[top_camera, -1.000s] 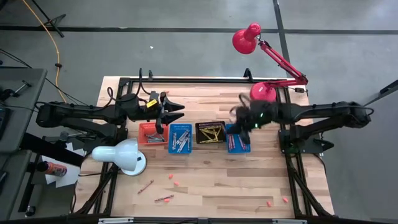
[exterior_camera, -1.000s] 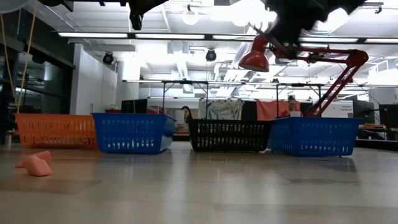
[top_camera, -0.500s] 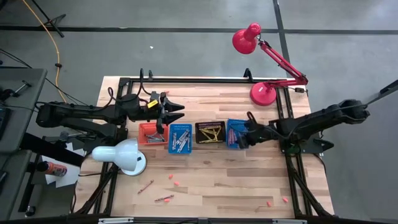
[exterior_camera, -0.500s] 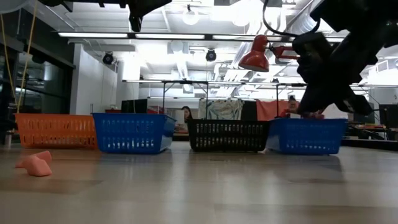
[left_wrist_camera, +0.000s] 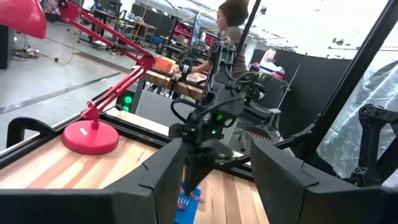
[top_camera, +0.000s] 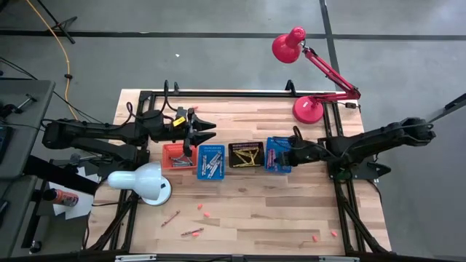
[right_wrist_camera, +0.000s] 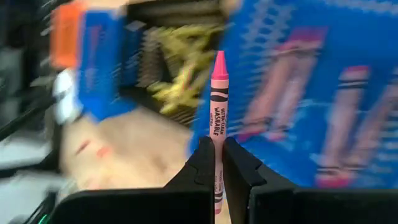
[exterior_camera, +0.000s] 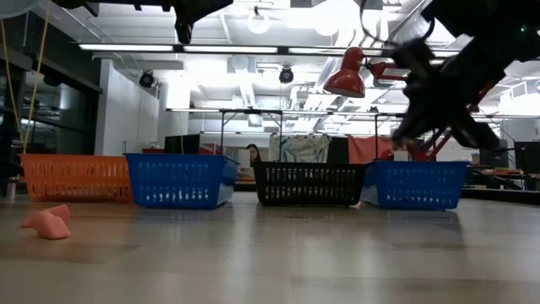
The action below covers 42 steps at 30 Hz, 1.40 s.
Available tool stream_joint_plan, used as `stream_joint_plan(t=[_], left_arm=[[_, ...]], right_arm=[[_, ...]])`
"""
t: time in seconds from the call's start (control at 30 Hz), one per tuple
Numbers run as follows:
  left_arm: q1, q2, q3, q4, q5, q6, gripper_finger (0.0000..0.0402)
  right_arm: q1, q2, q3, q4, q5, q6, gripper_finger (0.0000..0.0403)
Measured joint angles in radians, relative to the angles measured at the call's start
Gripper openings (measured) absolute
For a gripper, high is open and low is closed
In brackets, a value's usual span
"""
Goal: Sort crayons
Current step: Put the top right pink crayon into the right blue bin, then put the bottom pink crayon into the right blue bin
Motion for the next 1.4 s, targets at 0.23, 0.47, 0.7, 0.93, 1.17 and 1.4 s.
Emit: stream_joint_plan(t=[0.23,0.47,0.7,0.93,1.17,1.4], left_arm=[[0.000,0.000,0.000,-0.023,0.000,0.000,0.0172],[0.000,0.000,0.000,-0.031,0.000,0.001,0.0172],[0.000,0.000,0.000,-0.031,0.000,0.001,0.0172],[0.000,0.000,0.000,-0.030,0.000,0.001,0.0172],[0.000,0.000,0.000,-0.004,0.001,-0.017,0.0172],[0.000,0.000,0.000,0.017,0.001,-0.017,0.0172]], right_arm=[[-0.019,0.004,0.000,-0.108,0.108,0.095,0.0001],[-0.026,0.004,0.000,-0.109,0.116,0.119,0.0039],[-0.032,0.002,0.000,-0.099,0.114,0.107,0.0125],[-0.032,-0.052,0.000,0.118,0.112,-0.109,0.0169],[-0.032,-0.073,0.000,0.642,0.076,-0.479,0.0172],[-0.032,-0.040,0.132,0.644,0.067,-0.788,0.0172]])
